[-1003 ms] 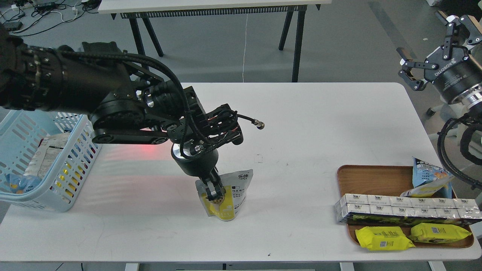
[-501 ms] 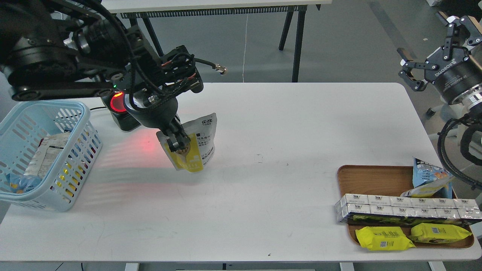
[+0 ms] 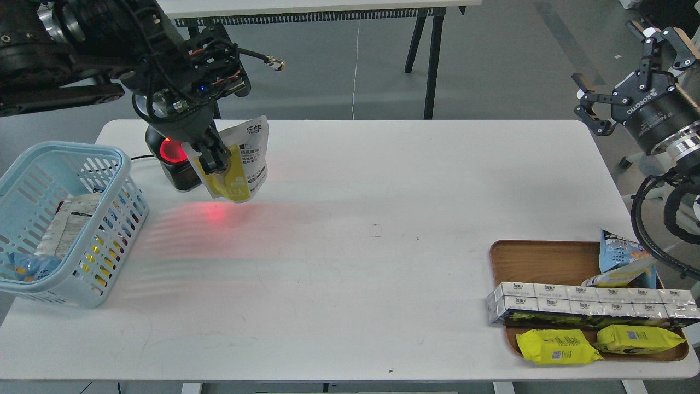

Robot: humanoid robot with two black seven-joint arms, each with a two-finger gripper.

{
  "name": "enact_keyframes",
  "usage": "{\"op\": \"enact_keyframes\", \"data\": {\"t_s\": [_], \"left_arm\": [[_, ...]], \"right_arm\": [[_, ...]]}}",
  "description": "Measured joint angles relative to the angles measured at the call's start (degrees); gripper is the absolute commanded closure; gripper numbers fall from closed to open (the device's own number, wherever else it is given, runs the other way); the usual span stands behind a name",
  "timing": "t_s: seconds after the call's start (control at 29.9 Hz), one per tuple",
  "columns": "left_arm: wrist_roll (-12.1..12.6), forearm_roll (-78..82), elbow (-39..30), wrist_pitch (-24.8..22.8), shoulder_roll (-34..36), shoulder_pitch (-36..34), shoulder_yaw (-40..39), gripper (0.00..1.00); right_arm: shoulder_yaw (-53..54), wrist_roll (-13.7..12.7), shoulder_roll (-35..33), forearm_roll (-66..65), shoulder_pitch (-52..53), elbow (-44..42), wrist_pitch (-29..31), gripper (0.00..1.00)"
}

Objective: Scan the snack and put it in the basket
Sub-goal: 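Move the pouch over the blue basket and drop it in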

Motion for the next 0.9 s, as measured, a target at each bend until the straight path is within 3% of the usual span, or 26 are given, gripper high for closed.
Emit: {"op": "enact_keyframes", "data": {"t_s": [0.13,0.3,0.63,0.9], "left_arm": [[0.00,0.45,6.60,0.00,-1.15,4.11,0.18,1.00],[0.00,1.83,8.27,-0.01,2.15,4.64,1.08,1.00],[-0.01,3.65,-0.58,0.00,18.80,-11.30,1.37,1.00],[-0.01,18.42,-3.34,-0.01,33.05,-12.98,0.80,1.00]], "right_arm": [[-0.01,0.00,0.05,-0.05,-0.09,-0.17,-0.05,0.02],[0.01,0.00,0.12,-0.06,-0.11,-0.36,-0.06,0.02],[0.20,0.03,0.50,-0.06,-0.11,-0.64,-0.06,0.02],[0.68,0.02,1.01,-0.06,-0.11,-0.61,-0.06,0.02]]}}
